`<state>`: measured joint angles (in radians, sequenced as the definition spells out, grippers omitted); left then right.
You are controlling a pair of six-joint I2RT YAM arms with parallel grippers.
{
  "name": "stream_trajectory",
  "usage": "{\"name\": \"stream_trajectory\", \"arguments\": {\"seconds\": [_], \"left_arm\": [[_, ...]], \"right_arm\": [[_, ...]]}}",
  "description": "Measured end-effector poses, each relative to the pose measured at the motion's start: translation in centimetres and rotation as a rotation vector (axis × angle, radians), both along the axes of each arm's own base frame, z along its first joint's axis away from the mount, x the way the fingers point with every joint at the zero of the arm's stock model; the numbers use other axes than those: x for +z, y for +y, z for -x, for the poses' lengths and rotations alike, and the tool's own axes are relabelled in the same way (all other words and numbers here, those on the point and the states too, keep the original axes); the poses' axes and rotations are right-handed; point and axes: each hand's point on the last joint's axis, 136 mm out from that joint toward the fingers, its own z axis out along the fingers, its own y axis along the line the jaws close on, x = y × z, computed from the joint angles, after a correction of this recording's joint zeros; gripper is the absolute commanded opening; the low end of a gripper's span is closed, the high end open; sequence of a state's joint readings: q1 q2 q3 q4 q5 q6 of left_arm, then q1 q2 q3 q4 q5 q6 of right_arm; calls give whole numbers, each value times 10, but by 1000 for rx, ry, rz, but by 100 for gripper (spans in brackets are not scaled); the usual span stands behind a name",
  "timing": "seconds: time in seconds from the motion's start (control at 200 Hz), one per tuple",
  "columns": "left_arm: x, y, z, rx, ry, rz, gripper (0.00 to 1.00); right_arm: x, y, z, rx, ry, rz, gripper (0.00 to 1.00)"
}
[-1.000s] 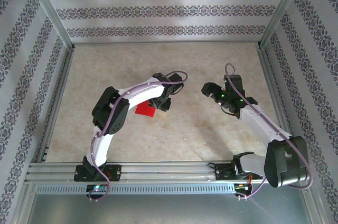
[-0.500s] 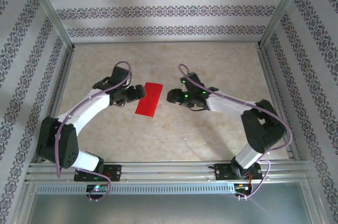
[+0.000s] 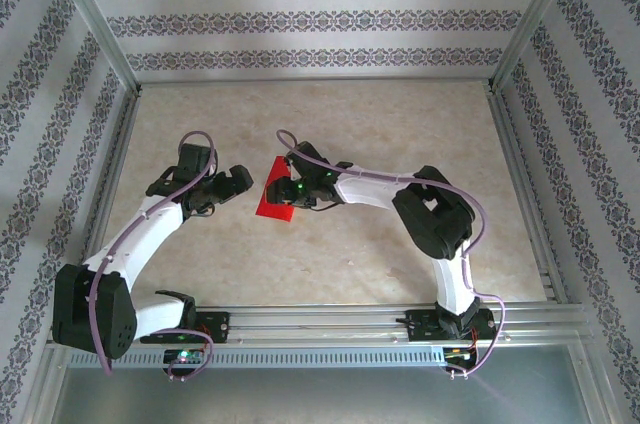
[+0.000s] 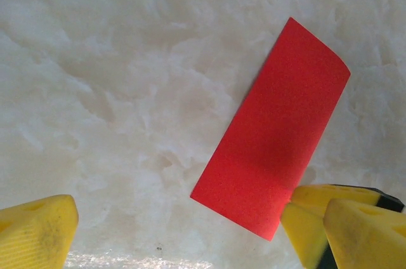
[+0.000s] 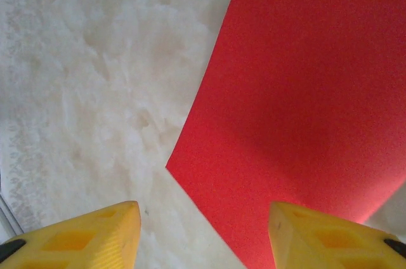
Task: Fold a paper plane with a square sheet of paper (pick it up from the middle)
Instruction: Move the paper to the center of the table.
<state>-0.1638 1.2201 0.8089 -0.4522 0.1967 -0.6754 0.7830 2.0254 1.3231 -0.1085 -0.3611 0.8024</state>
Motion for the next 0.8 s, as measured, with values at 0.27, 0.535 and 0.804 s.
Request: {"name": "stream_trajectory", "arguments": {"seconds": [0.27, 0.535, 0.804], "left_arm": [[3, -1, -4, -2, -16, 18, 100], [-1, -11, -6, -35, -5, 62, 100], [-6, -28, -10, -85, 11, 142, 100]], "right_arm": [[-21, -9, 6, 34, 55, 40, 55], [-28, -66, 18, 151, 32, 78, 56], [-21, -113, 52, 270, 26, 119, 57]]}}
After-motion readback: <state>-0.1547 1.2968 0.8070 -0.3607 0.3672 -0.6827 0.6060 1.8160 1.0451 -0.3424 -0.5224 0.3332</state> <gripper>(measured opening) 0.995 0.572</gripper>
